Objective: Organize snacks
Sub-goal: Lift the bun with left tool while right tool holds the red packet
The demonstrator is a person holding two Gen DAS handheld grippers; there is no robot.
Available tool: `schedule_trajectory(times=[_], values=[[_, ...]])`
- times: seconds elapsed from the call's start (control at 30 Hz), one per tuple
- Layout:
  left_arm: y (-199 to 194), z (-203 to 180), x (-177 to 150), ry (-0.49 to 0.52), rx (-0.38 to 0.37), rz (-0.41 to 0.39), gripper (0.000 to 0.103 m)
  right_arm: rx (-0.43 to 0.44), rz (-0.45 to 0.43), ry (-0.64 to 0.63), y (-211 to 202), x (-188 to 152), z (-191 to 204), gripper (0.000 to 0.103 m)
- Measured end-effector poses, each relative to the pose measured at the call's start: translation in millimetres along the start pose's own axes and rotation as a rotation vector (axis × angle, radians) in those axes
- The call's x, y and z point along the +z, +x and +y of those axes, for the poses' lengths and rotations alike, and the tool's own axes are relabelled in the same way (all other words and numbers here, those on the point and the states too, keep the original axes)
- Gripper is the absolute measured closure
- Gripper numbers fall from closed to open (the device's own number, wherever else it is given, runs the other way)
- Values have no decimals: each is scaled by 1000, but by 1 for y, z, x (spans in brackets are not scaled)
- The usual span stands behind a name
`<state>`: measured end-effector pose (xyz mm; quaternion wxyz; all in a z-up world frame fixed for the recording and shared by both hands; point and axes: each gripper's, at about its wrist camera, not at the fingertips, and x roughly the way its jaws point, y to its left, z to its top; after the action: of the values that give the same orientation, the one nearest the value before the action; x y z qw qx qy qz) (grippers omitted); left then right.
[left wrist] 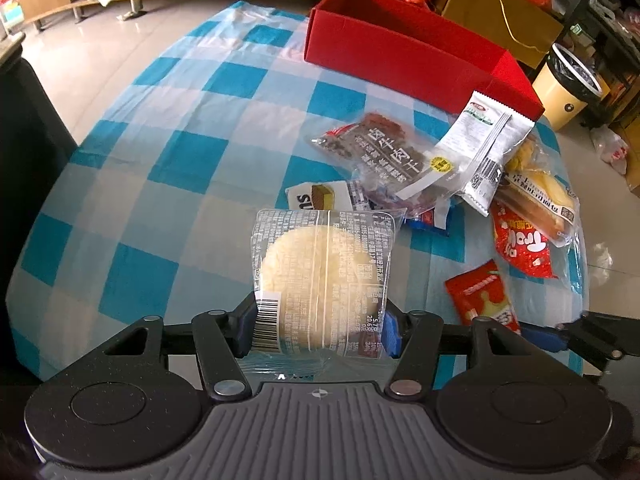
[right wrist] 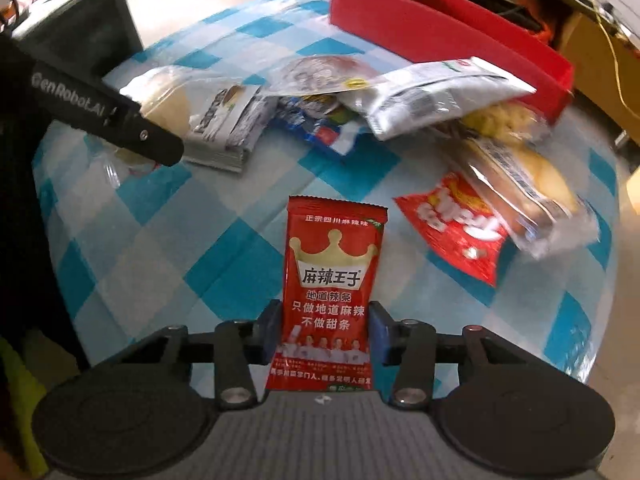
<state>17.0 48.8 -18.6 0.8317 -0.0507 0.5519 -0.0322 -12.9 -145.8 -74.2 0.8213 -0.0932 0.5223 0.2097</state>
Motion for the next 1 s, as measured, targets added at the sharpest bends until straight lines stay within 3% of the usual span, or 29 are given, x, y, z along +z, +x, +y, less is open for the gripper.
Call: schedule_trajectory(times=[0.13,0.37,0.43,0.7,0.87,1.0], values=[[-12,-6,6,-4,-50,-17,37,83,-77,125,-23,-3,-17,59],[-3,-22,28,12,-54,-28,37,149,-187,225,-40,16,-38,61],[-1,-25,31,19,-44,-32,37,170,-183,236,-38,17,-41,62],[10,-26,29,22,-56,6,37,82,-48,127,6,16,-24,61],[10,-23,26,26,-43,2,37,38,-49,56,15,21,-10,45],[10,-17,25,5,-49,6,37,119,-43,169,12,23,-20,44]])
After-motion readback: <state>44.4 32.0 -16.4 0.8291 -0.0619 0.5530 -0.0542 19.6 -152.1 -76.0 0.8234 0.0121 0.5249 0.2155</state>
